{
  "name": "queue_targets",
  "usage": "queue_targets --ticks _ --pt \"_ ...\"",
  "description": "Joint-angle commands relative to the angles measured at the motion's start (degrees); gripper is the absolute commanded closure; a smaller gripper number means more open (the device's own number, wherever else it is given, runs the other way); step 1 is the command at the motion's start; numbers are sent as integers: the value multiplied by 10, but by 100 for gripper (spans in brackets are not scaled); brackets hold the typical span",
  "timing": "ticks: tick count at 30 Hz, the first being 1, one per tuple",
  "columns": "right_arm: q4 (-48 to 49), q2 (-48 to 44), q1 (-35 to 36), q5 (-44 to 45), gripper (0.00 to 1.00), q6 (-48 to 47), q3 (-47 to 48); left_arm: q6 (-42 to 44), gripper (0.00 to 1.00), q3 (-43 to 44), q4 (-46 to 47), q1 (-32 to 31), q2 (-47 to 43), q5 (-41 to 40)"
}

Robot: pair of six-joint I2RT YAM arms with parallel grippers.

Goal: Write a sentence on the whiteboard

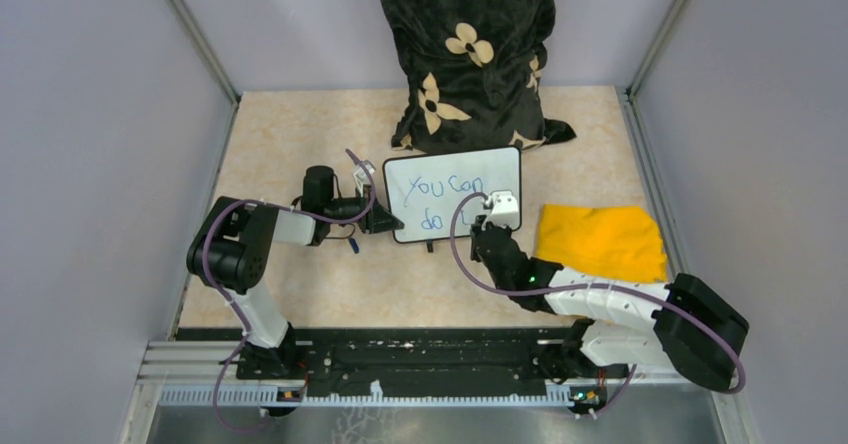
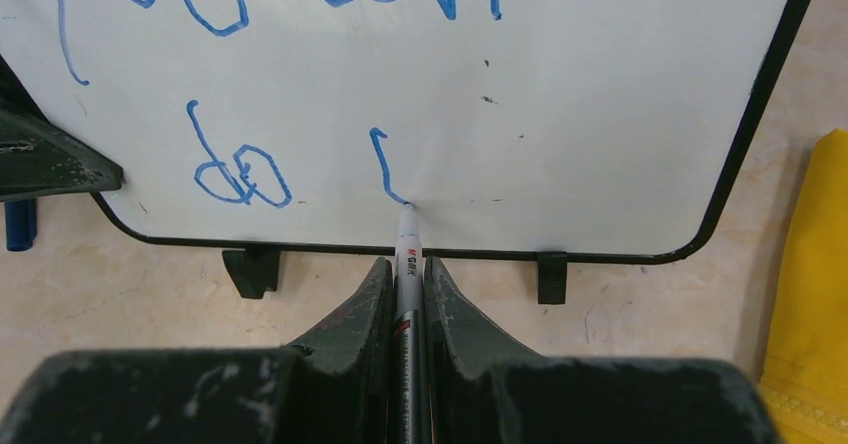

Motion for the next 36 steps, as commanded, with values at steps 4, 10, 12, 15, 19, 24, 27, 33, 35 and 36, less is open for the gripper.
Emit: queue_targets --ticks 4,10,12,15,19,24,27,33,35,36 --pt "2 -46 -8 2 100 -8 -1 19 74 9 -3 -2 11 -9" --pt "25 -70 -8 -35 100 -25 3 19 74 9 -3 -2 10 -9" --pt "24 -65 -8 -36 100 -30 11 19 74 9 -3 -2 11 -9" --pt "21 -51 -8 -33 100 -29 23 19 74 9 -3 -2 10 -9" --pt "24 -31 -8 -29 100 -26 34 19 74 9 -3 -2 10 -9" --pt "32 -15 -8 -26 100 -26 43 19 74 10 -4 -2 10 -9" --pt "34 -7 -8 -21 100 -26 45 19 74 10 -4 -2 11 -9" --pt "39 6 -8 -9 100 -26 45 20 74 9 -5 -2 11 -9" --pt "38 9 -8 -5 100 -25 45 20 74 10 -5 -2 11 -9" --pt "38 10 -8 -3 100 -25 45 20 74 10 -5 -2 11 -10"
